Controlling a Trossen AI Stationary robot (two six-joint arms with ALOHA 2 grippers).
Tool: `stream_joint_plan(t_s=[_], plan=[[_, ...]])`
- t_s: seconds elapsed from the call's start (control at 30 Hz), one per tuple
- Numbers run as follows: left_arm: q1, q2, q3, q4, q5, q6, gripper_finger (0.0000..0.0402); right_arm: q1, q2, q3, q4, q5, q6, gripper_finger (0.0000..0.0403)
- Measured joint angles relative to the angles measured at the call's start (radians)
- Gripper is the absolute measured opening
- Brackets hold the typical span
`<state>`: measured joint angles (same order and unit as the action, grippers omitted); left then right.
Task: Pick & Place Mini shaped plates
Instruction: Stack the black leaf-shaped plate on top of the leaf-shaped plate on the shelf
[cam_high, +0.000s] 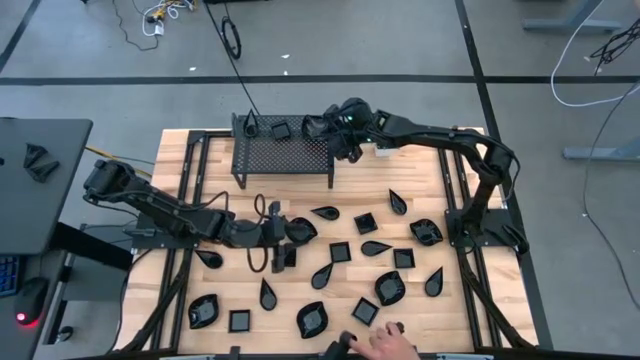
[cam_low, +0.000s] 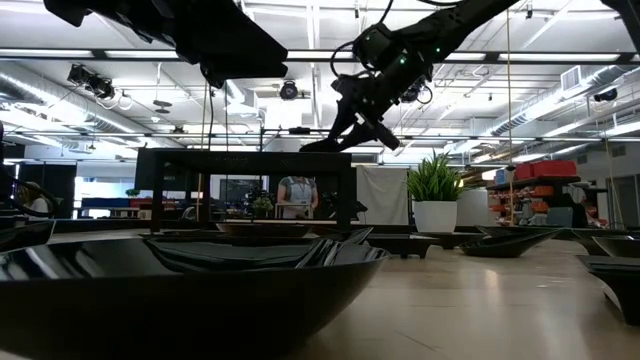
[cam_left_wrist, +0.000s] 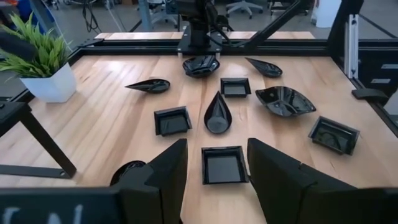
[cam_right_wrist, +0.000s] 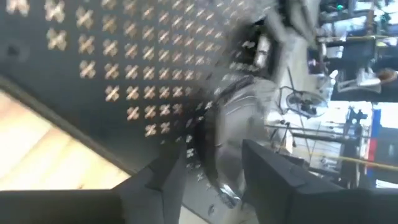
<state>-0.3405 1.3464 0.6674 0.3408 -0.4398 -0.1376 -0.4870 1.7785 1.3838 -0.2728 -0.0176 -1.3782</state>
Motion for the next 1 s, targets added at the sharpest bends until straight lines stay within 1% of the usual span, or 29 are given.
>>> stream_joint_plan(t_s=[0.13,0.2,0.27,0.37,0.5,0.57,0.63,0.8,1.0], plan=[[0.000,0.000,0.000,0.000,0.000,-0.008,0.0172,0.017,-0.045,0.000,-0.003,0.000,0.111,0.0170],[0.000,0.000,0.000,0.000,0.000,-0.008,0.0172,0.023,-0.059,0.000,-0.015,-0.002,0.218,0.0166],[0.000,0.000,0.000,0.000,0.001,-0.008,0.0172,0.024,-0.066,0.000,-0.019,-0.047,0.343,0.0157],[0.000,0.000,0.000,0.000,0.011,-0.008,0.0172,0.020,-0.064,0.000,-0.002,-0.142,0.531,0.0130],[0.000,0.000,0.000,0.000,0.016,-0.007,0.0172,0.009,-0.041,0.000,0.054,-0.162,0.739,0.0068],[0.000,0.000,0.000,-0.001,0.016,-0.006,0.0172,-0.001,-0.025,0.000,0.075,-0.160,0.780,0.0031],[0.000,0.000,0.000,-0.001,0.015,-0.005,0.0172,-0.009,-0.007,0.000,0.074,-0.158,0.795,0.0009],[0.000,0.000,0.000,-0.001,0.016,-0.005,0.0172,-0.016,0.025,0.000,0.106,-0.158,0.795,0.0020],[0.000,0.000,0.000,-0.001,0.015,-0.005,0.0172,-0.015,0.035,0.000,0.184,-0.155,0.795,0.0005]])
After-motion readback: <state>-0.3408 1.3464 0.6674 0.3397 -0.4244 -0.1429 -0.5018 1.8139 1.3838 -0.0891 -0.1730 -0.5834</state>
